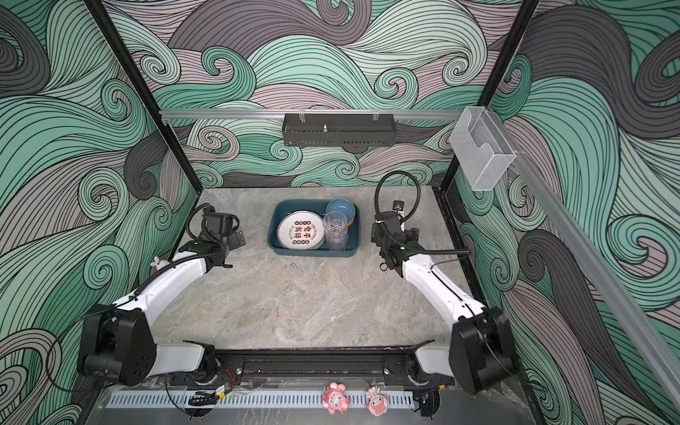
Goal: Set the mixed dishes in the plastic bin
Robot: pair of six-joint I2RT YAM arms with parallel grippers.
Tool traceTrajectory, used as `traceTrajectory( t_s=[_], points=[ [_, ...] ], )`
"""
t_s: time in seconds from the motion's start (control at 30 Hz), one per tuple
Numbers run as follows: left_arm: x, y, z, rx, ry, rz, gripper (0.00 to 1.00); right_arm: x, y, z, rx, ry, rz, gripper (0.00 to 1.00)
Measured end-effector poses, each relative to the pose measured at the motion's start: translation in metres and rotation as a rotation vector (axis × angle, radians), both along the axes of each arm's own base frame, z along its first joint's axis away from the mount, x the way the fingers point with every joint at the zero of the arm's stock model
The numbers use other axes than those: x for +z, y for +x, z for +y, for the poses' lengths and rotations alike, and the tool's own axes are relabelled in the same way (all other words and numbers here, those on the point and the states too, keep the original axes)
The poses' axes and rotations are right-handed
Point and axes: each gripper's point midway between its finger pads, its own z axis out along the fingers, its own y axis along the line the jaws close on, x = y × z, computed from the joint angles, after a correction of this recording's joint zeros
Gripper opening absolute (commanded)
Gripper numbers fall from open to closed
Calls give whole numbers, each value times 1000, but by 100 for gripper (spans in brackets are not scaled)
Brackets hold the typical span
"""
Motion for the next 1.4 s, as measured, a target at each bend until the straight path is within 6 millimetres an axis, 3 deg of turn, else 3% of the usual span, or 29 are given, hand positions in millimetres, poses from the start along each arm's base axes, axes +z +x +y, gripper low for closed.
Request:
traceTrajectory(
  t_s=[0.1, 0.23, 0.37, 0.43, 0.57, 0.6, 0.63, 0.73, 0.9, 1.13, 1.4],
  points=[
    [-18, 12, 25, 70, 57, 27, 98, -29, 4, -32, -102, -121, 40, 100],
    [-49, 19, 44, 93, 134, 81, 97, -63, -5, -69, -198, -202, 62, 100],
    [-74, 12, 53, 82, 144, 68, 91, -86, -16, -88, -231, -226, 54, 100],
    [-86, 6, 52, 54, 134, 70, 88, -88, -15, -91, -228, -202, 16, 100],
    [-95, -1, 38, -54, 93, -16, 88, -86, -1, -84, -157, -133, -49, 100],
    [-96, -4, 35, -78, 88, -47, 89, -86, 1, -81, -127, -117, -62, 100],
    [-98, -6, 32, -98, 91, -78, 98, -87, 2, -77, -97, -99, -74, 100],
    [-110, -11, 27, -140, 89, -87, 99, -95, -1, -68, -1, -27, -94, 100],
    [-93, 3, 23, -163, 83, -160, 99, -111, -8, -66, 90, 62, -127, 100],
    [-85, 7, 23, -166, 80, -188, 99, -97, 1, -43, 195, 73, -196, 100],
    [-85, 7, 23, -167, 80, -188, 99, -92, 7, -41, 218, 88, -209, 100]
  ],
)
